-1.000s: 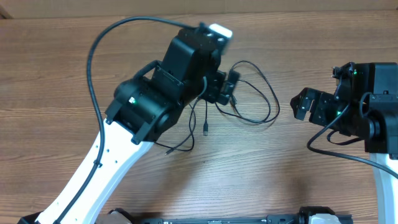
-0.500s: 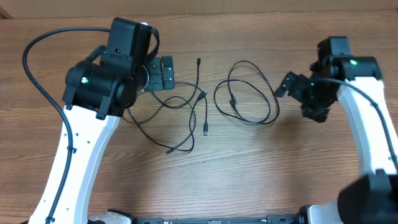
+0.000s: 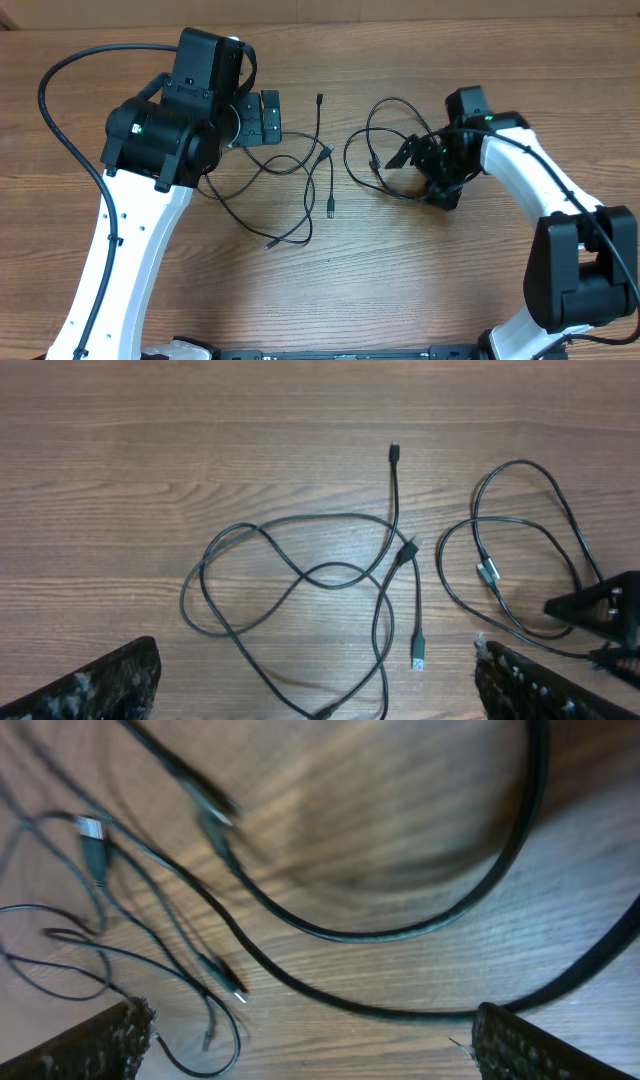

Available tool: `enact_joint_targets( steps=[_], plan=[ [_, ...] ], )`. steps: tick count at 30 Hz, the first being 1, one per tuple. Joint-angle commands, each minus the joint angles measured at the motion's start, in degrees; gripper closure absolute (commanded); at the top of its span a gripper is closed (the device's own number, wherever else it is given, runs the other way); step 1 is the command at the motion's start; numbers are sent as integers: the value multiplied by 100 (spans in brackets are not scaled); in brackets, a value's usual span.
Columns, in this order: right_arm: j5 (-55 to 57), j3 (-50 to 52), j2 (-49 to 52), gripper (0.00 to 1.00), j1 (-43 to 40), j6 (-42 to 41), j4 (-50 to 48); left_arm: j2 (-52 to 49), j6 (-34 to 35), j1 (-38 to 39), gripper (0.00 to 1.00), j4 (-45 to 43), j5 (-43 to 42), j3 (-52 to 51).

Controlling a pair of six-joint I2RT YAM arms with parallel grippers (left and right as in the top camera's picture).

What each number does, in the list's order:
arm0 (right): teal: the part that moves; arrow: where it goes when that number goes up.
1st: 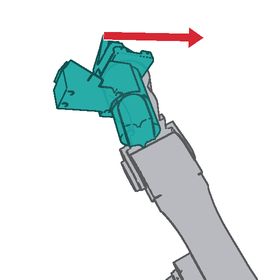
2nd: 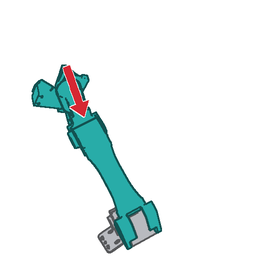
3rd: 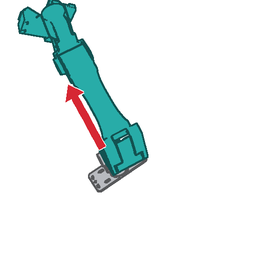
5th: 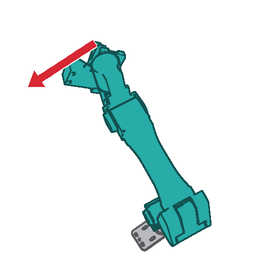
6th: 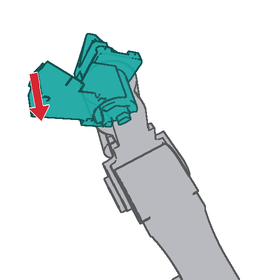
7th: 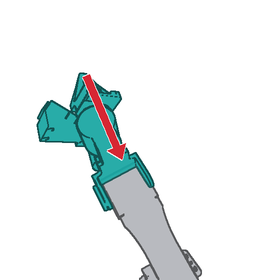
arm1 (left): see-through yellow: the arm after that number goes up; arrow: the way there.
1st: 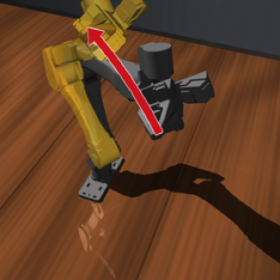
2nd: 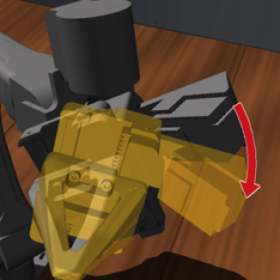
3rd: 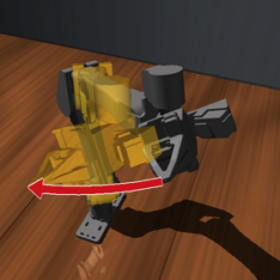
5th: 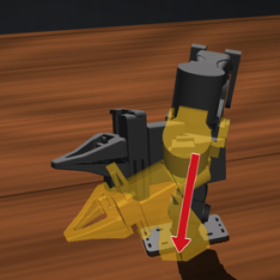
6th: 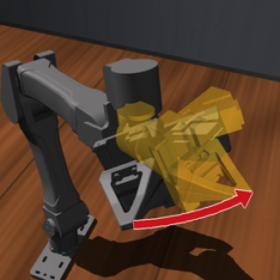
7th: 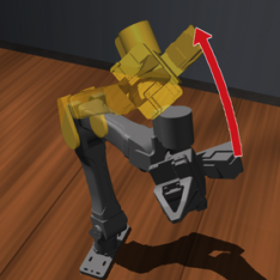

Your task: Untangle cables

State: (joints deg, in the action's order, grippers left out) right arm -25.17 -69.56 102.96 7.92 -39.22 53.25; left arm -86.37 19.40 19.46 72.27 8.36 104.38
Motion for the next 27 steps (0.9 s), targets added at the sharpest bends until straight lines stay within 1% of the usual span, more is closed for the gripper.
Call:
enact_joint_targets(
  steps=[1, 6, 11, 12, 14, 16, 17, 19, 23, 27],
  plan=[
    [-37, 415, 0, 0, 11, -896, -313, 22, 76, -4, 0, -11, -48, 63],
    [326, 1025, 0, 0, 11, -1471, -1047, 13, 76, -4, 0, -11, -48, 63],
    [535, 1143, 0, 0, 11, -1482, -1185, 13, 76, -4, 0, -9, -48, 63],
    [632, 1143, 0, 2, 13, -1482, -1220, 13, 76, -4, 0, -9, -48, 63],
    [697, 1143, 0, 11, 13, -1480, -1320, 13, 76, -4, 0, -9, -48, 63],
    [754, 1143, 0, 18, 13, -1480, -1451, 13, 76, -4, 0, -11, -48, 63],
    [898, 1143, 0, 23, 17, -1480, -1534, 13, 76, -4, 0, -9, -48, 63],
    [1410, 1145, 4, 28, 42, -1480, -1626, 13, 76, -4, 0, -9, -48, 63],
    [1532, 1161, 4, 37, 50, -1478, -1827, 13, 76, -4, 0, -9, -48, 63],
    [1530, 1473, 4, 39, 179, -1480, -2470, 13, 76, -4, 0, -9, -48, 63]
  ],
)
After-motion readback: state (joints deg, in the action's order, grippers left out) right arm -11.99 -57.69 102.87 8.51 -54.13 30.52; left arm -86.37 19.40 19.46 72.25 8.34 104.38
